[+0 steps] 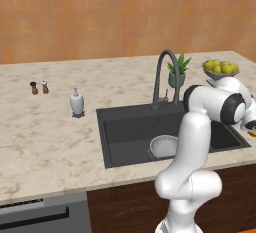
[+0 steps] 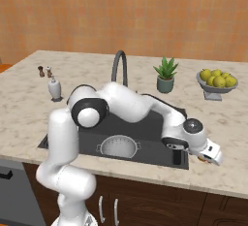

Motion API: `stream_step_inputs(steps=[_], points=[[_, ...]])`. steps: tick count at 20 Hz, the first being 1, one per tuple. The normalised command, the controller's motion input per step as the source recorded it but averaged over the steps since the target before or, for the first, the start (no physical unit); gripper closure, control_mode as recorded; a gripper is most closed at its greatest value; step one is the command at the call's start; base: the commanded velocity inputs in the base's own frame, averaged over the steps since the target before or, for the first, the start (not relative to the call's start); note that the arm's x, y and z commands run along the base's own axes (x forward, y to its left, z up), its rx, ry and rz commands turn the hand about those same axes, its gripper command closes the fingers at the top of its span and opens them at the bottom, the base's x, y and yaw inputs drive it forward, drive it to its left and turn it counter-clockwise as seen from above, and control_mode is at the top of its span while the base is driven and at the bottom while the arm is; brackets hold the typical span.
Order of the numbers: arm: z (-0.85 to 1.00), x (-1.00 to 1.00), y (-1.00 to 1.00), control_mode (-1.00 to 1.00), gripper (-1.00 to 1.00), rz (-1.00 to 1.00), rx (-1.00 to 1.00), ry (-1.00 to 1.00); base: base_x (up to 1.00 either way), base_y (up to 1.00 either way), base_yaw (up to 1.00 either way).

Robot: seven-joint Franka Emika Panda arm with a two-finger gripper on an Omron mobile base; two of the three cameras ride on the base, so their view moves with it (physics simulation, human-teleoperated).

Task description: Put the colander in the sink, put the tangerine in the colander, and turn on the sink faucet and pour water over the colander.

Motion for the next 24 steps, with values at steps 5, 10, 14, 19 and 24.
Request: stream_step_inputs(steps=[5, 10, 14, 19, 24], points=[[-0.12, 0.20, 0.00, -1.00, -1.00, 0.00, 0.06, 0.00, 0.00, 0.00, 0.00], [-0.02, 0.38, -0.01, -1.00, -1.00, 0.00, 0.04, 0.00, 0.00, 0.00, 0.00], [-0.15, 0.30, -0.07, -1.00, -1.00, 0.00, 0.00, 0.01, 0.00, 0.00, 0.00], [-0.43, 0.08, 0.00, -1.00, -1.00, 0.00, 0.00, 0.05, 0.00, 0.00, 0.00], [-0.30, 0.00, 0.00, -1.00, 1.00, 0.00, 0.00, 0.01, 0.00, 0.00, 0.00]])
